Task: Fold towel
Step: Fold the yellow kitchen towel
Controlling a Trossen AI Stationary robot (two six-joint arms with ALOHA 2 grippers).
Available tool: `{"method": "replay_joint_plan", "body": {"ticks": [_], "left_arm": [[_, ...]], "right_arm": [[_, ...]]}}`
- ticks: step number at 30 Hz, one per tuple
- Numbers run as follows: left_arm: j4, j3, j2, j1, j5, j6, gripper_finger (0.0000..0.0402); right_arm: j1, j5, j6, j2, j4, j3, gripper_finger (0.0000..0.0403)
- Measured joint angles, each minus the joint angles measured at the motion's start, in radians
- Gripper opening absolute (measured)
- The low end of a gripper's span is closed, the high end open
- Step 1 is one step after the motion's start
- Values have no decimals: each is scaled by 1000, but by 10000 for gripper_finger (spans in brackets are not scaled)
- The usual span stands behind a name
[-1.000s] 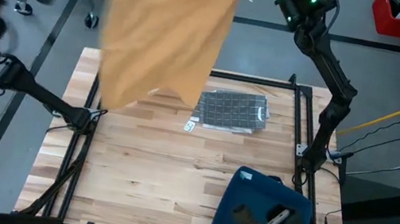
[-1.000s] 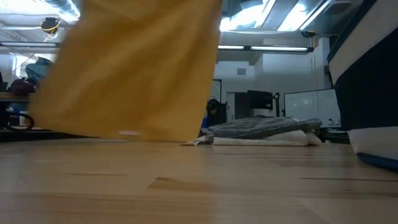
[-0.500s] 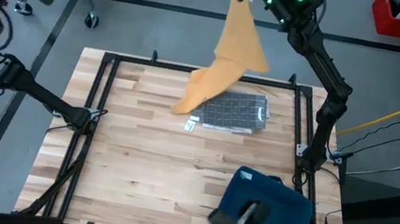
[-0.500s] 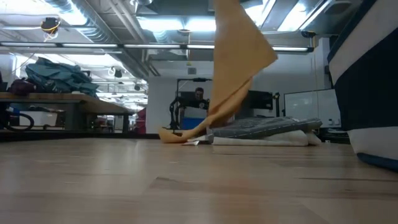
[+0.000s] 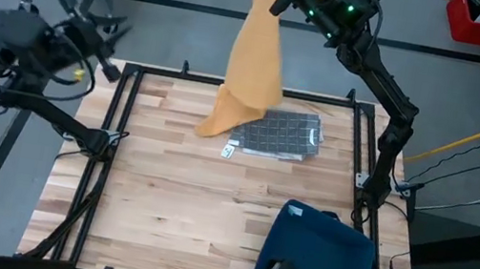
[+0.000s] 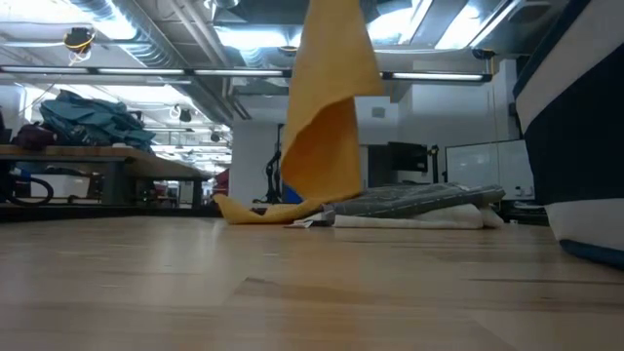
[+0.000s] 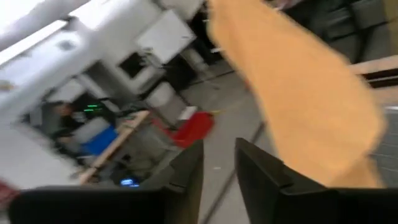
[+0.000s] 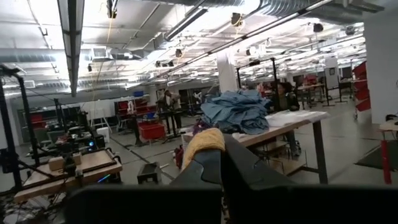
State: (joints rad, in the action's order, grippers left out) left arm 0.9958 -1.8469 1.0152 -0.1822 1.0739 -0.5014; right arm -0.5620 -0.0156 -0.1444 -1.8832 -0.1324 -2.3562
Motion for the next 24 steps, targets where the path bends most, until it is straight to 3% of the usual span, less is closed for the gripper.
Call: {"method": "replay_joint_plan", "body": {"ticks": [7,11,19,24], "left_arm": [[17,211,66,0,-190,110,138],[-18,367,136,10,-225,109,147],[-423,607,325,60,-211,108,132],[-686,614,415,76,-195,135,115]], "right_arm": [[54,-16,44,0,1,2,1],[70,-23,49,0,-6,9,1],[115,-19,46,-11,-45,10,1],[164,-43,23,-13,-77,10,1]]}}
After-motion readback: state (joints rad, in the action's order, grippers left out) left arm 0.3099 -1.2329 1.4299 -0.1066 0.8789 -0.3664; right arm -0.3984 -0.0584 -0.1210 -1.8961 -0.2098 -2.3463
